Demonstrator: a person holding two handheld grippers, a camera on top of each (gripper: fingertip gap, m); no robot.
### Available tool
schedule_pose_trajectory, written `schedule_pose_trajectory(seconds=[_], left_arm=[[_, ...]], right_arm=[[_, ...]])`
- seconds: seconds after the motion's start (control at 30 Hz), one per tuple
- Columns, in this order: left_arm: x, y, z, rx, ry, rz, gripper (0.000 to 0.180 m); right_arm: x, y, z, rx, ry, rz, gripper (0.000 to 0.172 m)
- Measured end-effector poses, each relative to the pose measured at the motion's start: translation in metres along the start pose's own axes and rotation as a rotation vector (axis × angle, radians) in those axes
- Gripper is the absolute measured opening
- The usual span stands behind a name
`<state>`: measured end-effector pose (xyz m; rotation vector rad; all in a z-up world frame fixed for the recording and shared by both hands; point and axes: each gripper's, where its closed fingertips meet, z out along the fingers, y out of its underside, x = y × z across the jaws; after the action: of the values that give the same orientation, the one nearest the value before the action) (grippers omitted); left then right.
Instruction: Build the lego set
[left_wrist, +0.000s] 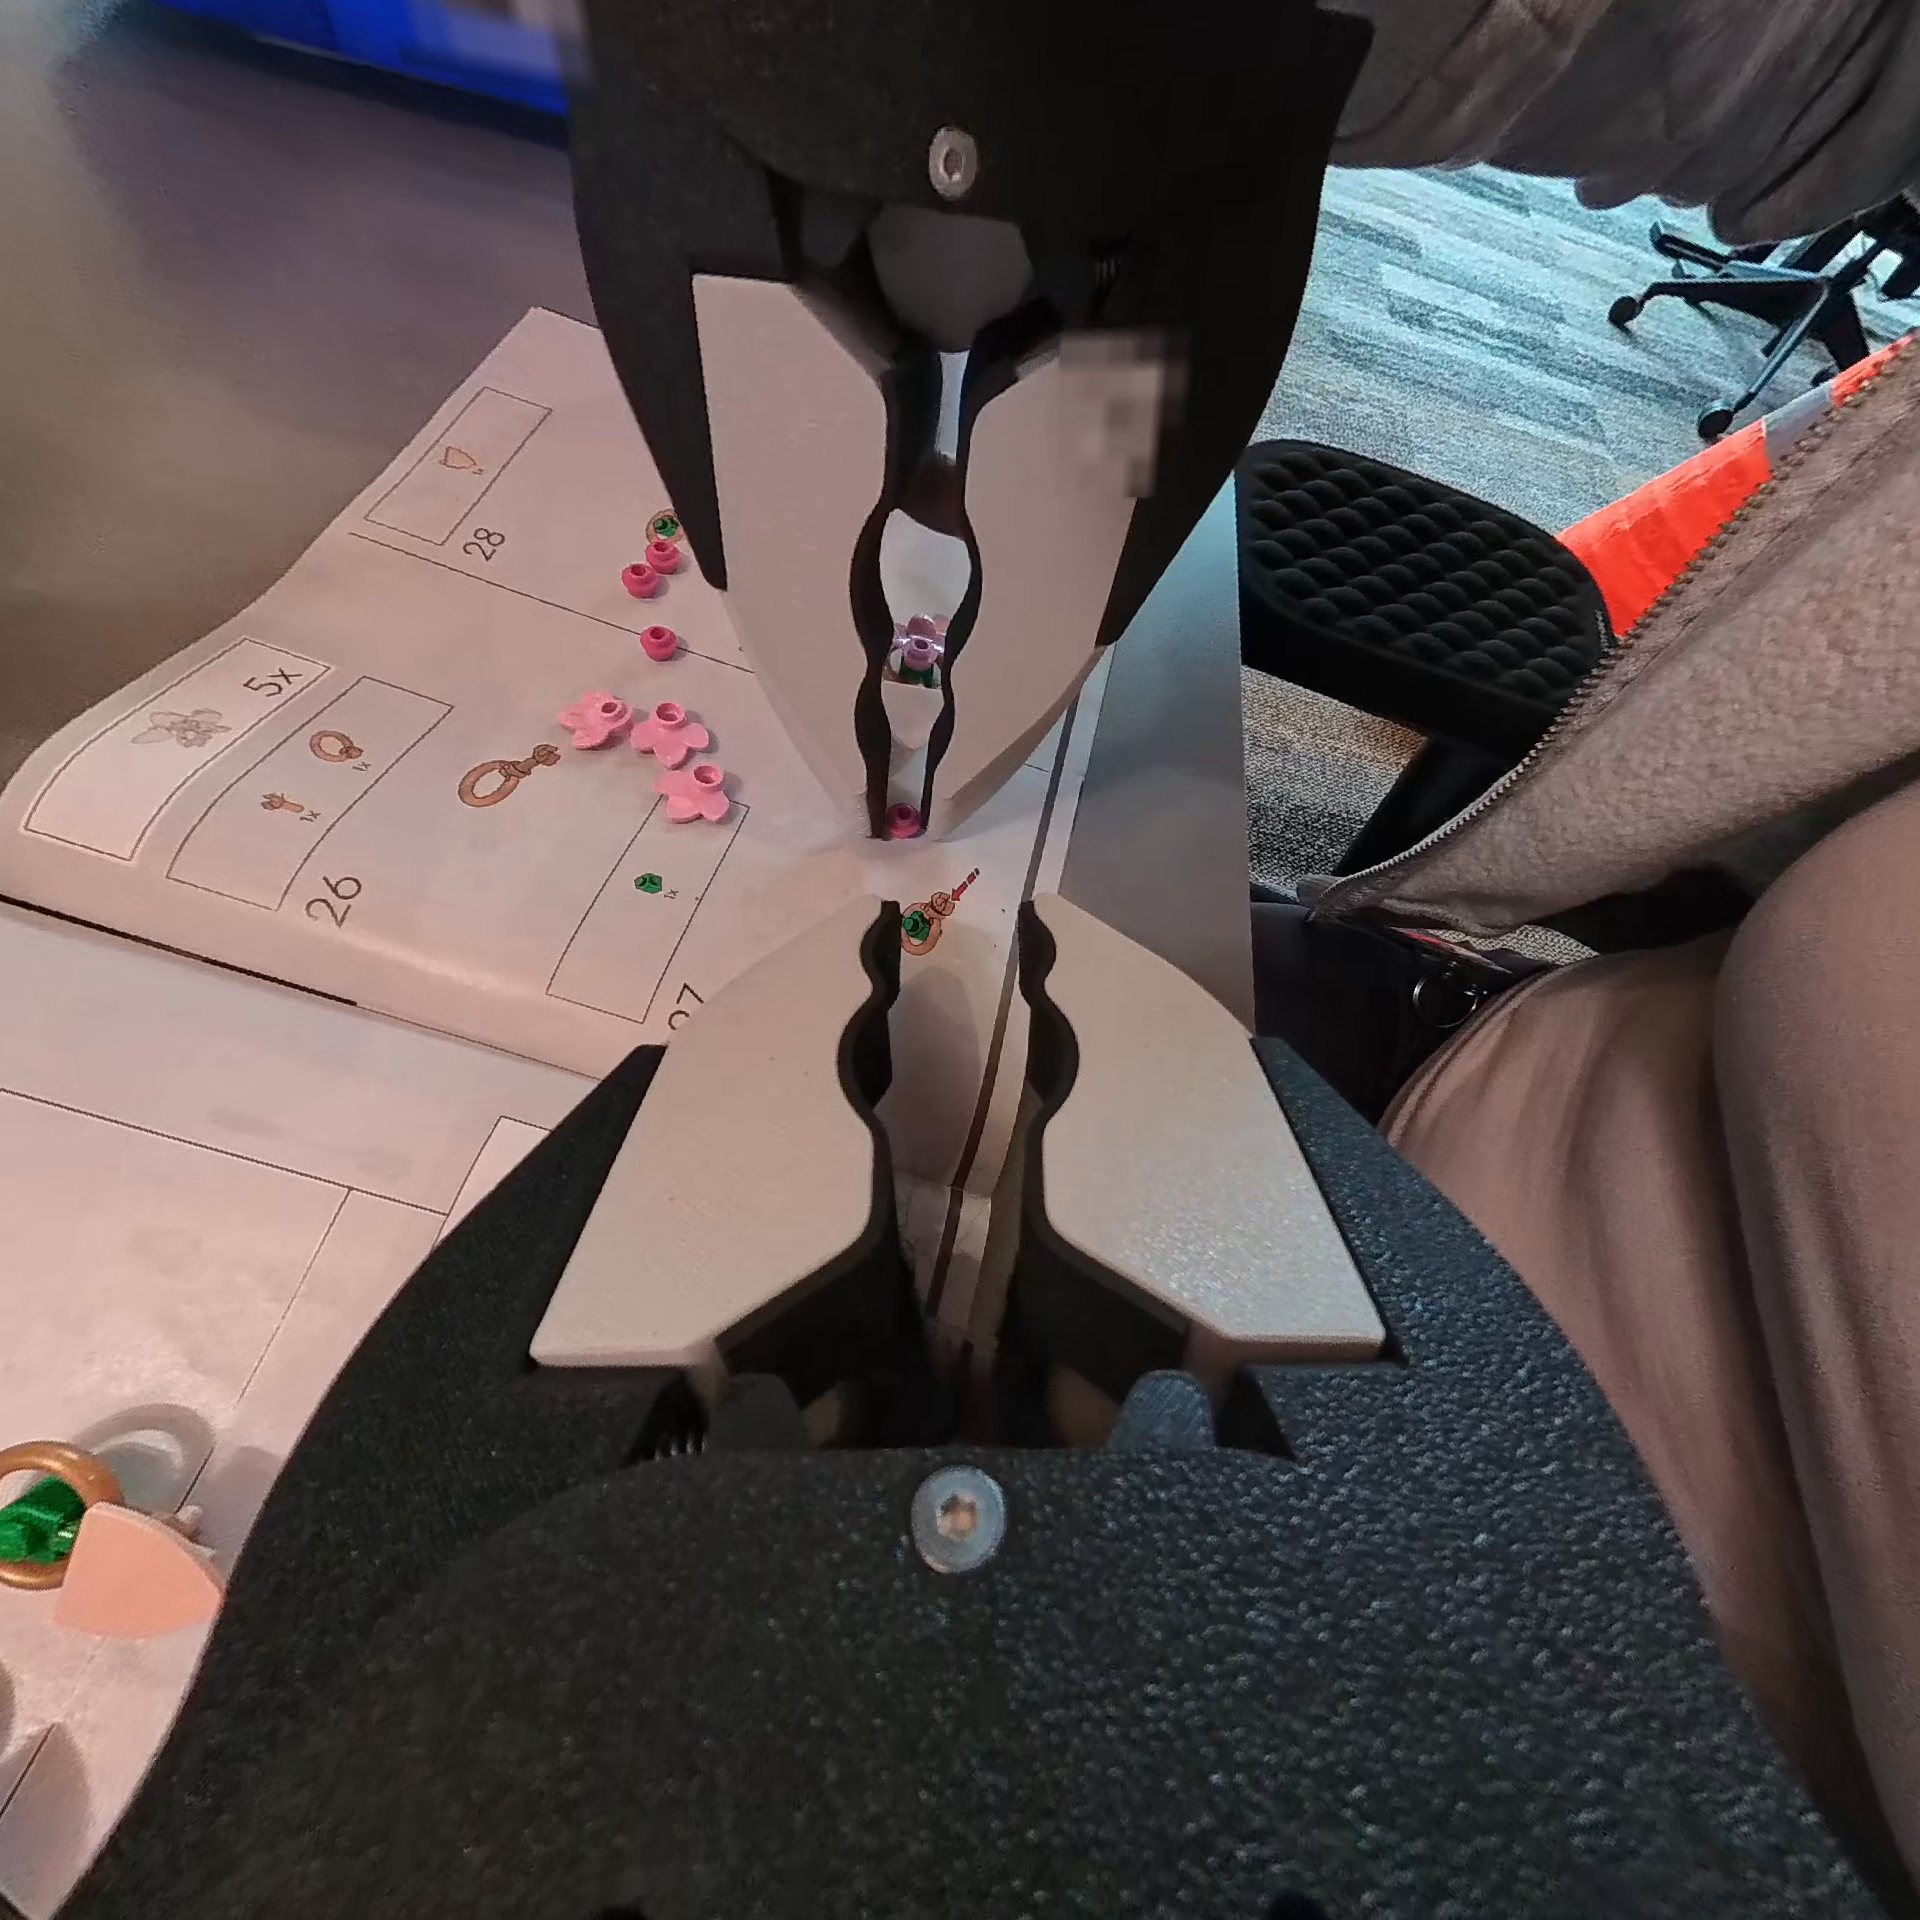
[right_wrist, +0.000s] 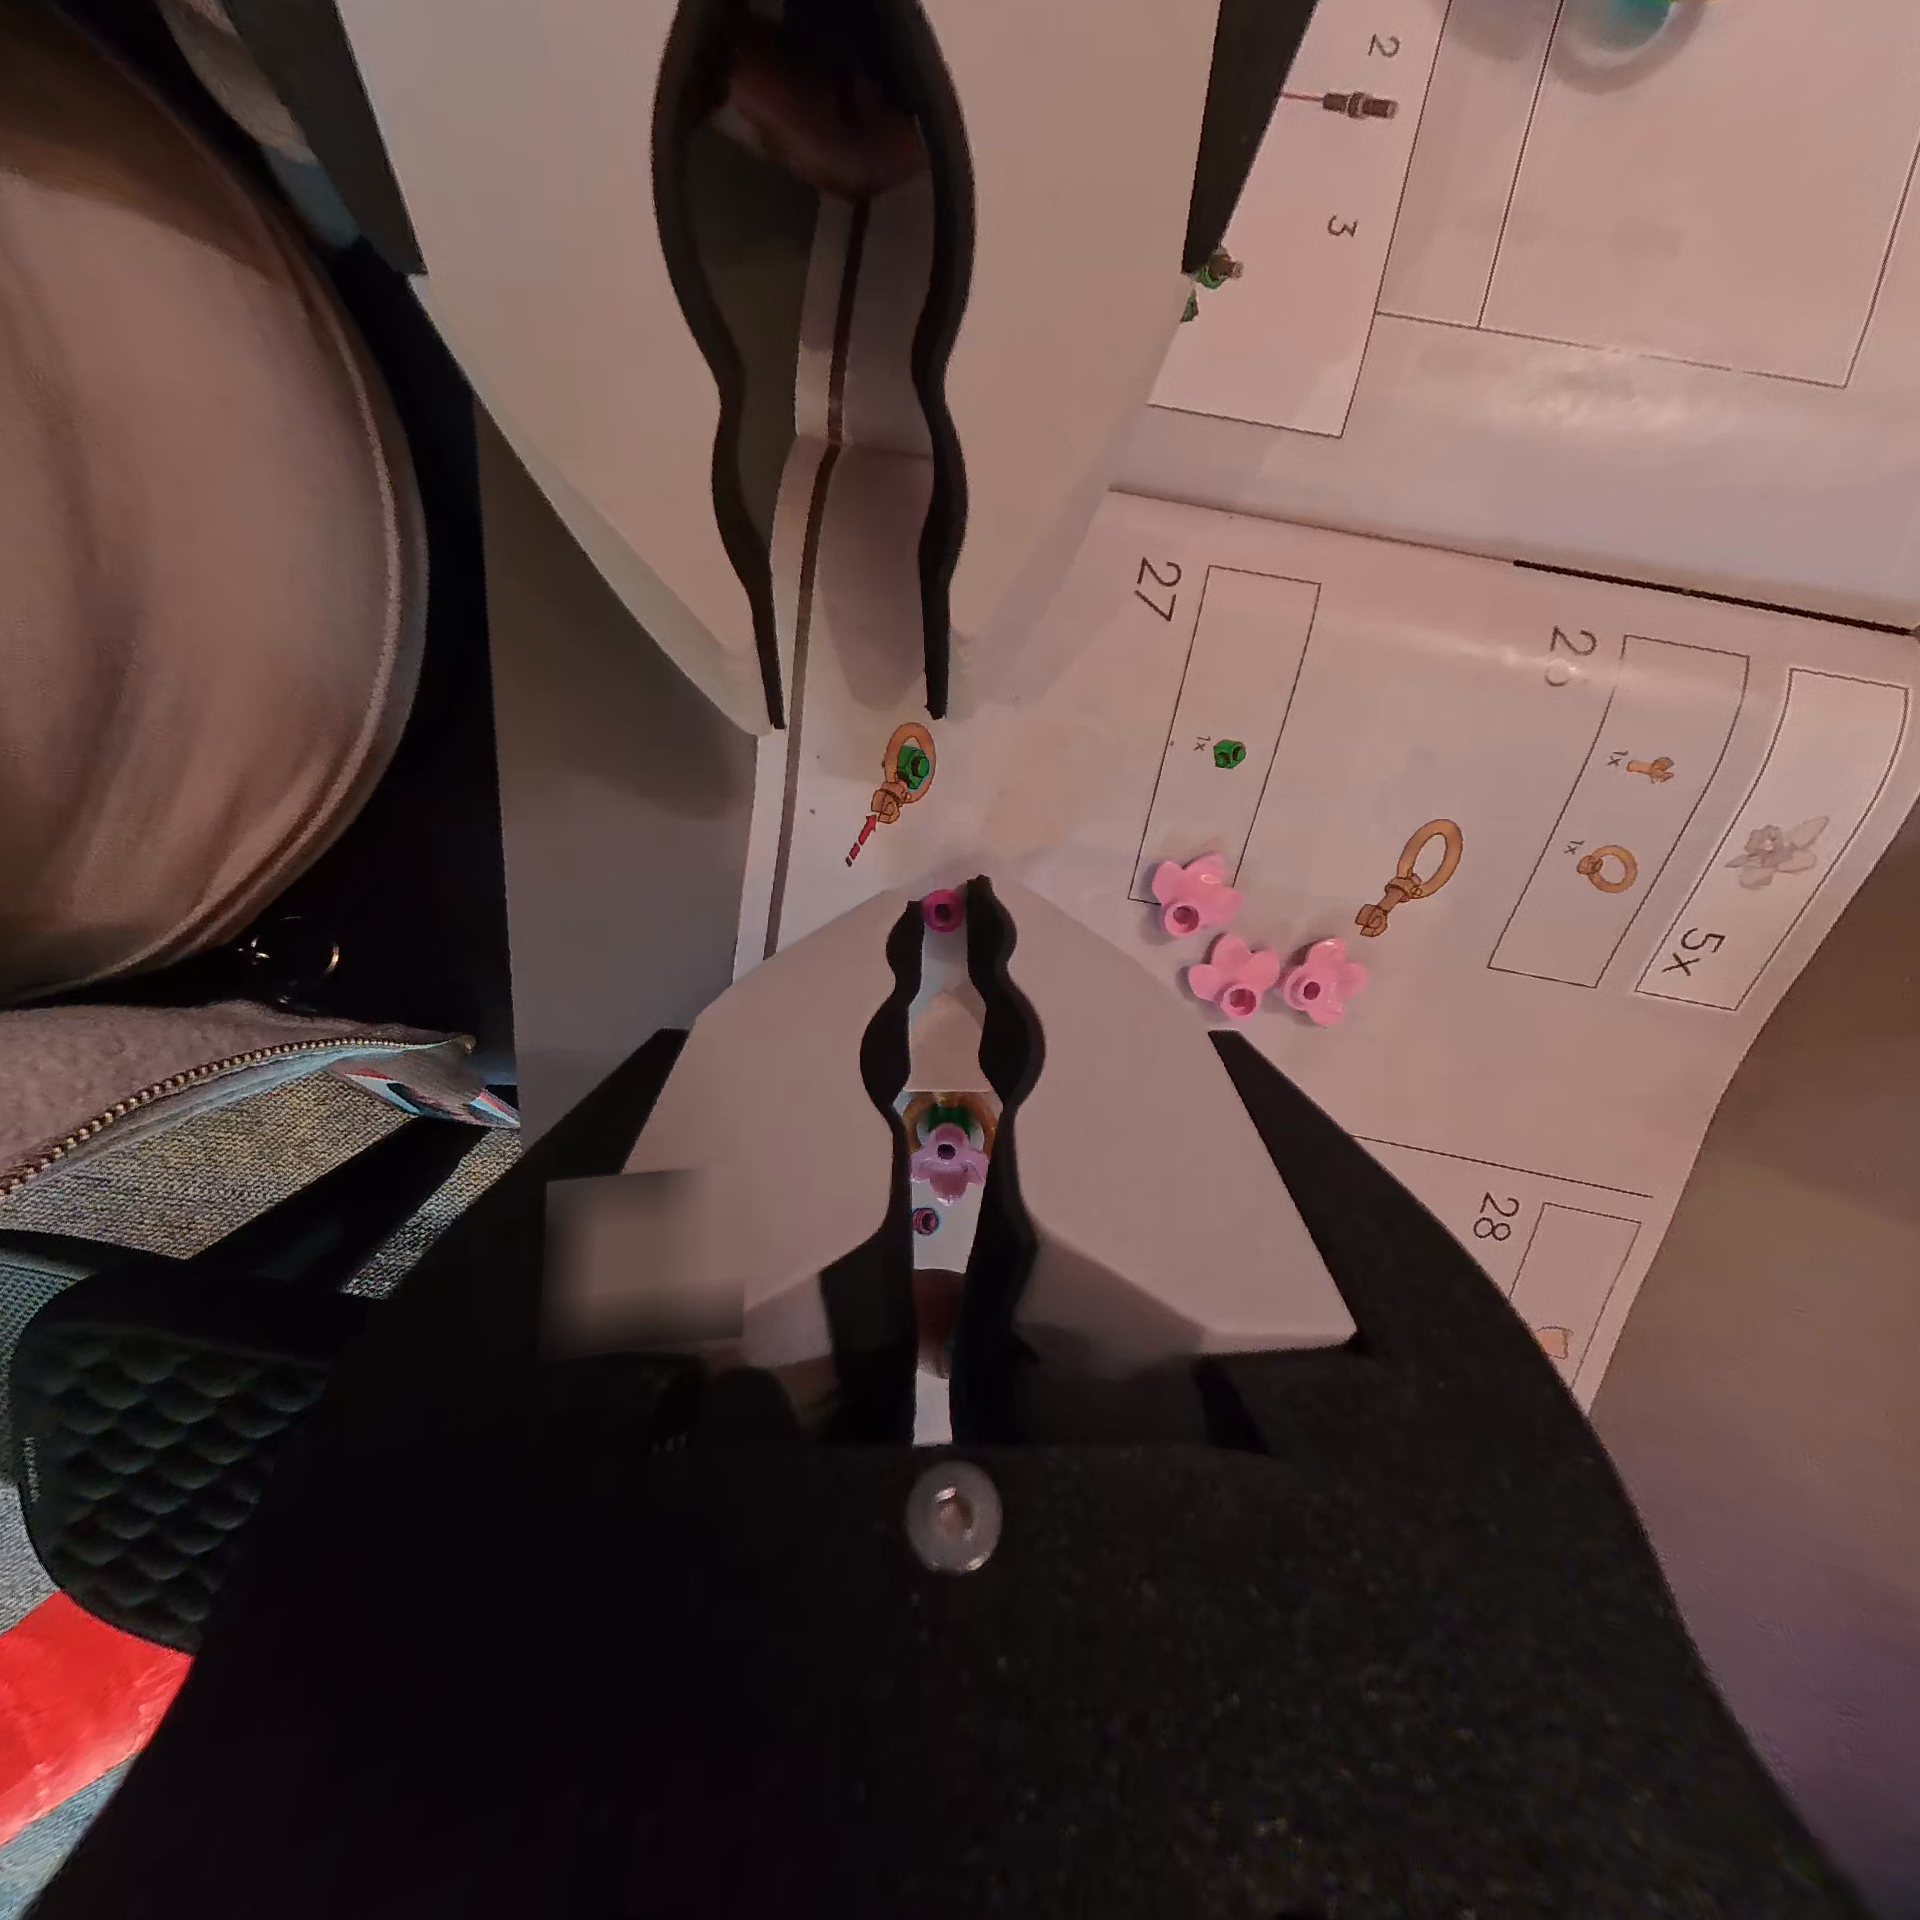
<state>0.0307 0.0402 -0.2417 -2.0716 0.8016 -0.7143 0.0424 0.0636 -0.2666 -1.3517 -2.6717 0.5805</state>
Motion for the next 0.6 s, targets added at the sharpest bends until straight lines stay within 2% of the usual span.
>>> schedule_pose_trajectory(seconds=[0.6], left_arm=[[0.0008, 0.0007, 0.0003, -0.005, 0.006, -0.001, 0.022]], right_arm=[[-0.0003, 0.0009, -0.0007, 0.065, 0.062, -0.005, 0.005]])
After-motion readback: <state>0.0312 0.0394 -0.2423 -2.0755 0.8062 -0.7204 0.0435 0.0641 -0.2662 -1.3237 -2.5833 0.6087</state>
